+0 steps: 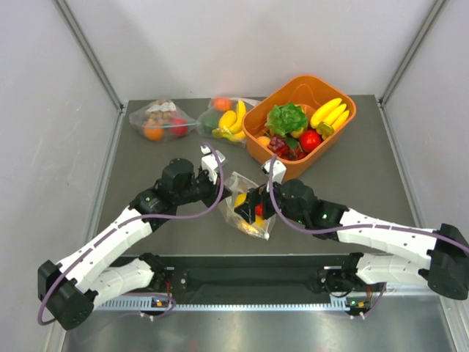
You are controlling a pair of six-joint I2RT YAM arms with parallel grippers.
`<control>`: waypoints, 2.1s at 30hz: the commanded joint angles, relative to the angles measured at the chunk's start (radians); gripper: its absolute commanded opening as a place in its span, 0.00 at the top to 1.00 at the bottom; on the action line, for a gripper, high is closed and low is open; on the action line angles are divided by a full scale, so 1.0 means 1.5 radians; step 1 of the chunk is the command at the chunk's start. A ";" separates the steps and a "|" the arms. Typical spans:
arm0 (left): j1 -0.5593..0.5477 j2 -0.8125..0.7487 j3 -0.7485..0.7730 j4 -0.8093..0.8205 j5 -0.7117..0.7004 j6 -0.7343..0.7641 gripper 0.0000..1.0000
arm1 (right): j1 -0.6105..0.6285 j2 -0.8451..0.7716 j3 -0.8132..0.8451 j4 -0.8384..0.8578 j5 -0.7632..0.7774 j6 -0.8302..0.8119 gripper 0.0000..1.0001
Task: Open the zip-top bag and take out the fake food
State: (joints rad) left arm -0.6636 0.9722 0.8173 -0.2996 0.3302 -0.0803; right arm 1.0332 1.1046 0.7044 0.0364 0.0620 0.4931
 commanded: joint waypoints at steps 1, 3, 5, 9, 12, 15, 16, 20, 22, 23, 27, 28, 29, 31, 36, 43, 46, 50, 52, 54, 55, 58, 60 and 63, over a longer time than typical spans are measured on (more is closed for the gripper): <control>0.003 -0.018 0.012 0.037 0.022 -0.004 1.00 | -0.004 -0.026 -0.020 0.017 0.096 0.036 0.04; 0.003 -0.018 0.012 0.037 0.026 -0.004 1.00 | -0.011 -0.032 -0.026 0.011 0.122 0.034 0.04; 0.003 -0.021 0.011 0.038 0.033 -0.005 1.00 | -0.013 -0.029 -0.026 -0.011 0.157 0.026 0.04; 0.003 -0.019 0.011 0.042 0.049 -0.005 1.00 | -0.017 -0.001 -0.024 -0.021 0.187 -0.002 0.04; 0.003 -0.016 0.011 0.042 0.054 -0.005 1.00 | -0.017 0.027 -0.004 -0.022 0.180 -0.017 0.08; 0.003 -0.015 0.011 0.041 0.054 -0.004 1.00 | -0.016 0.061 0.022 -0.030 0.169 -0.030 0.17; 0.003 -0.014 0.011 0.042 0.053 -0.004 1.00 | -0.016 0.069 0.028 -0.050 0.168 -0.033 0.21; 0.003 -0.014 0.010 0.041 0.050 -0.003 1.00 | -0.012 0.111 0.057 -0.070 0.159 -0.050 0.31; 0.002 -0.011 0.010 0.043 0.051 -0.003 1.00 | -0.010 0.118 0.066 -0.072 0.152 -0.054 0.35; 0.002 -0.009 0.010 0.043 0.052 -0.003 1.00 | -0.008 0.118 0.068 -0.070 0.149 -0.060 0.36; 0.002 0.001 0.012 0.042 0.061 -0.003 1.00 | -0.006 0.116 0.083 -0.059 0.137 -0.070 0.37; 0.002 0.002 0.012 0.042 0.063 -0.003 1.00 | -0.006 0.118 0.089 -0.066 0.136 -0.074 0.37; 0.002 0.002 0.012 0.042 0.062 -0.003 1.00 | -0.004 0.118 0.093 -0.063 0.134 -0.075 0.37; 0.002 0.003 0.011 0.043 0.063 -0.003 1.00 | -0.001 0.118 0.093 -0.054 0.109 -0.079 0.37; 0.002 0.004 0.012 0.043 0.064 -0.002 1.00 | 0.018 0.126 0.106 -0.055 0.049 -0.089 0.38; 0.001 0.004 0.011 0.044 0.085 -0.001 1.00 | 0.018 0.178 0.125 -0.062 0.054 -0.103 0.38; 0.001 0.003 0.011 0.044 0.088 -0.001 1.00 | 0.018 0.212 0.139 -0.071 0.077 -0.089 0.38; 0.001 -0.001 0.010 0.044 0.084 0.000 1.00 | 0.019 0.227 0.123 -0.072 0.100 -0.058 0.39; 0.001 -0.001 0.010 0.044 0.081 0.000 1.00 | 0.019 0.223 0.109 -0.072 0.099 -0.044 0.39; 0.001 0.000 0.010 0.045 0.084 -0.001 1.00 | 0.020 0.219 0.088 -0.072 0.099 -0.038 0.38; 0.001 0.002 0.011 0.045 0.085 -0.001 1.00 | 0.021 0.218 0.083 -0.073 0.097 -0.033 0.37; 0.001 0.002 0.011 0.045 0.083 -0.001 1.00 | 0.027 0.217 0.064 -0.079 0.097 -0.020 0.36; 0.000 0.001 0.010 0.045 0.071 -0.001 1.00 | 0.038 0.215 0.046 -0.078 0.102 -0.010 0.34; 0.000 -0.001 0.008 0.045 0.057 -0.002 1.00 | 0.046 0.209 0.011 -0.055 0.103 0.009 0.32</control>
State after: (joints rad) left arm -0.6628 0.9802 0.8169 -0.3042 0.4137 -0.0799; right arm 1.0763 1.4330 0.7727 -0.0433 0.1974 0.4706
